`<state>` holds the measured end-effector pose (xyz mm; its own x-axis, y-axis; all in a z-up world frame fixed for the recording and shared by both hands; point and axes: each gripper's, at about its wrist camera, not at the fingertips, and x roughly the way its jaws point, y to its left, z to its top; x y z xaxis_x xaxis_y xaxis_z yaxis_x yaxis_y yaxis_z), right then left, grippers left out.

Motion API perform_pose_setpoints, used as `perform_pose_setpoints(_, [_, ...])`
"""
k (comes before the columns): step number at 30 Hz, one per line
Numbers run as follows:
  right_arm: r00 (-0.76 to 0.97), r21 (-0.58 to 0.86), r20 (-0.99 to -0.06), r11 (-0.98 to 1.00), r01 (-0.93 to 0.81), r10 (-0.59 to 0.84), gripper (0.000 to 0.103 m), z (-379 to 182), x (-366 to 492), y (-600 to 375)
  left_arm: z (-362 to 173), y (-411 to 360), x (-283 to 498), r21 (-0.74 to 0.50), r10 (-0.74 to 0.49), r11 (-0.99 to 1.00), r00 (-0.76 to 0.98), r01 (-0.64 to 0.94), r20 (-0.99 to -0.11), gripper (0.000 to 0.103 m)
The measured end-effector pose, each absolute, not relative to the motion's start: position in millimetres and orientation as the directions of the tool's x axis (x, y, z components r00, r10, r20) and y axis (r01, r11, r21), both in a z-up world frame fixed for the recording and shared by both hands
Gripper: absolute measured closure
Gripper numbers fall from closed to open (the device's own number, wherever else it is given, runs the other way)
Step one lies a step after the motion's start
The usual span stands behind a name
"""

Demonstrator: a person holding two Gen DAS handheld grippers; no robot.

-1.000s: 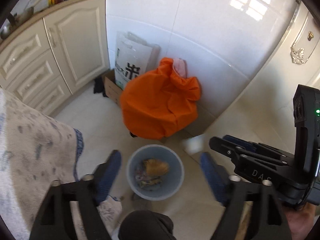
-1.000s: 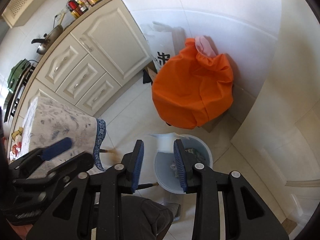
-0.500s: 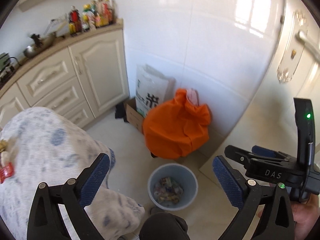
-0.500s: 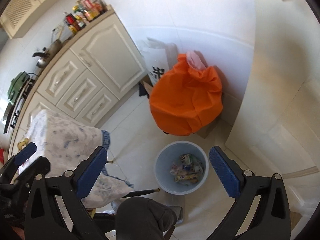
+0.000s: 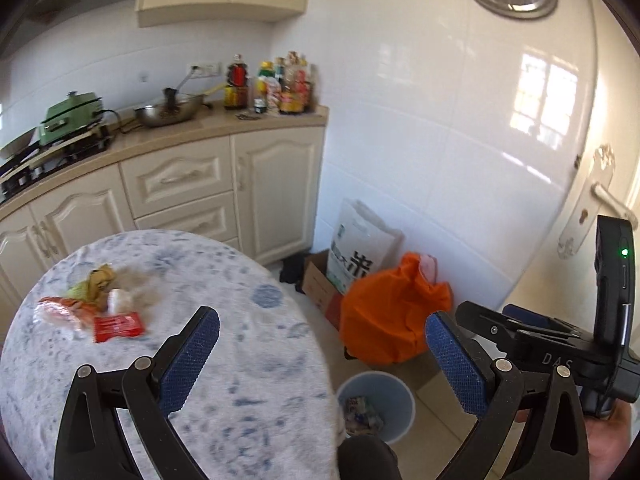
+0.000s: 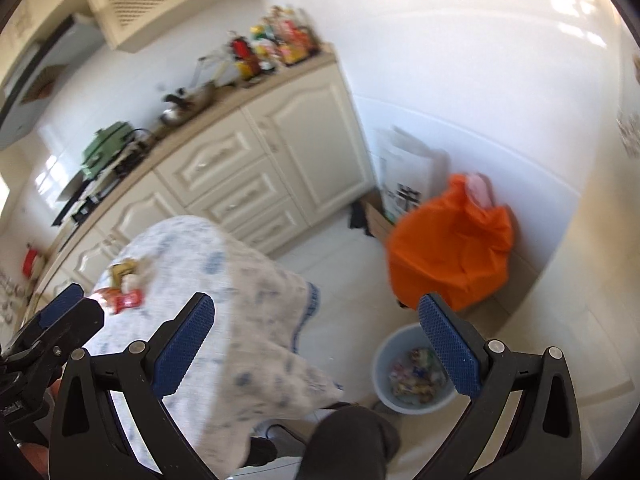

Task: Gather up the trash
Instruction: 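Move both open tools back over the table, then grasp the clear bag with orange item with left gripper while right grasps red candy packet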

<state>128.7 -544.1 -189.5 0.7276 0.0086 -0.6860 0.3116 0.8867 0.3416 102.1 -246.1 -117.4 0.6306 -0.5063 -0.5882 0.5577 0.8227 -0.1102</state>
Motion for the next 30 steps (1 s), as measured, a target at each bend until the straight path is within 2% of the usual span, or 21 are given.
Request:
perform_pose_setpoints(10, [0.78,0.313,-0.618,0.941,0.129,0.098,0.0,-145,149,-452,-87,-121,68,-0.184,-0.458,0.884,0.713,0.431,-0.532,0.001])
perform_pose_setpoints(18, [0.792,0.271,-0.587,0.963,-0.007,0.171,0.0,-123,167,-388,-75,-40,59,-0.205,-0.356,0.934,0.792,0.292,-0.496,0.001])
perform_pose_setpoints(24, [0.772,0.229,-0.598,0.969,-0.09,0.213,0.0,-124,189,-341,-85,-1,64,-0.217,-0.283,0.956,0.807,0.196,-0.519,0.001])
perform_pose_setpoints(30, [0.712,0.191,-0.656,0.968,-0.161,0.248,0.0,-154,229,-297,-102,17,96,-0.219,-0.217,0.97,0.792,0.108,-0.571,0.001])
